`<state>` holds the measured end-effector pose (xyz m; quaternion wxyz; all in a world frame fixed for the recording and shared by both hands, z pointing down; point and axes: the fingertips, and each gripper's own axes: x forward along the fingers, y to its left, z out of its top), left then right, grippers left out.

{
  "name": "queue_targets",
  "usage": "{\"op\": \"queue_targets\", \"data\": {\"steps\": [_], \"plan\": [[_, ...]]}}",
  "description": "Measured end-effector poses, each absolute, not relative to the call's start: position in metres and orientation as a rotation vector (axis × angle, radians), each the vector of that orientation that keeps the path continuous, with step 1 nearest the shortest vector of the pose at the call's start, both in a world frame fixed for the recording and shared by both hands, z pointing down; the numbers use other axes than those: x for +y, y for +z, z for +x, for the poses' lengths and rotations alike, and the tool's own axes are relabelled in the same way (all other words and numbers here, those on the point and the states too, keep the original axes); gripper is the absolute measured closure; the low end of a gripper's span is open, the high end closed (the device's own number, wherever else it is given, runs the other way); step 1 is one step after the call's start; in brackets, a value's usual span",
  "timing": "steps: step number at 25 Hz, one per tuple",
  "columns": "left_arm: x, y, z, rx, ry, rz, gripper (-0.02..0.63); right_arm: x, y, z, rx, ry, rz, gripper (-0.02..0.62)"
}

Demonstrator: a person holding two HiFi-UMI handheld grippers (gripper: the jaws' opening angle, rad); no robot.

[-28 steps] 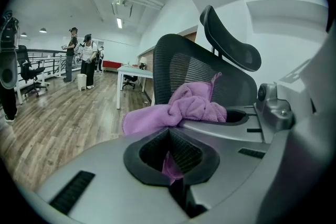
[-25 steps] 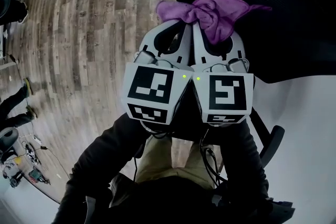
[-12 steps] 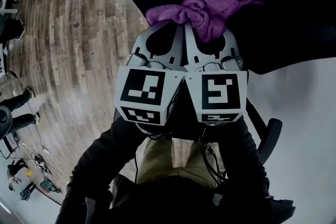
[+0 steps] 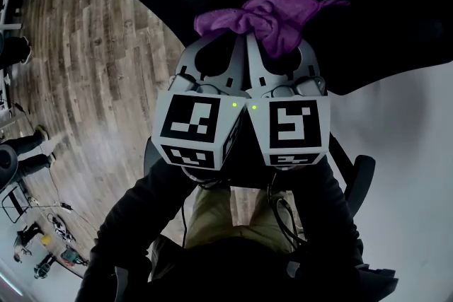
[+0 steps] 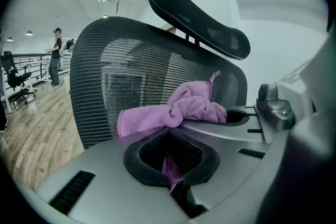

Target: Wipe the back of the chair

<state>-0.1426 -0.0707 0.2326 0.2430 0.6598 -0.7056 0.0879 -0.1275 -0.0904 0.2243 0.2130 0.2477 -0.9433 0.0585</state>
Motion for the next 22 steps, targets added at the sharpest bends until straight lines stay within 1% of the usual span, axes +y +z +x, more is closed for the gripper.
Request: {"op": "queue_targets", "data": {"steps": [13,22], "plan": [[-0.109,0.219,-0.084,-1.879,0.276,1.867,0.606,-0.127,0.211,-0.068,-2.609,0.191,0.771,0.531],[-0.135,0.205,-0.017,-1.845,0.293,1.925,0.606,-0.153,0.197,0.0,-2.603,0.199,0.843,0.531]]}}
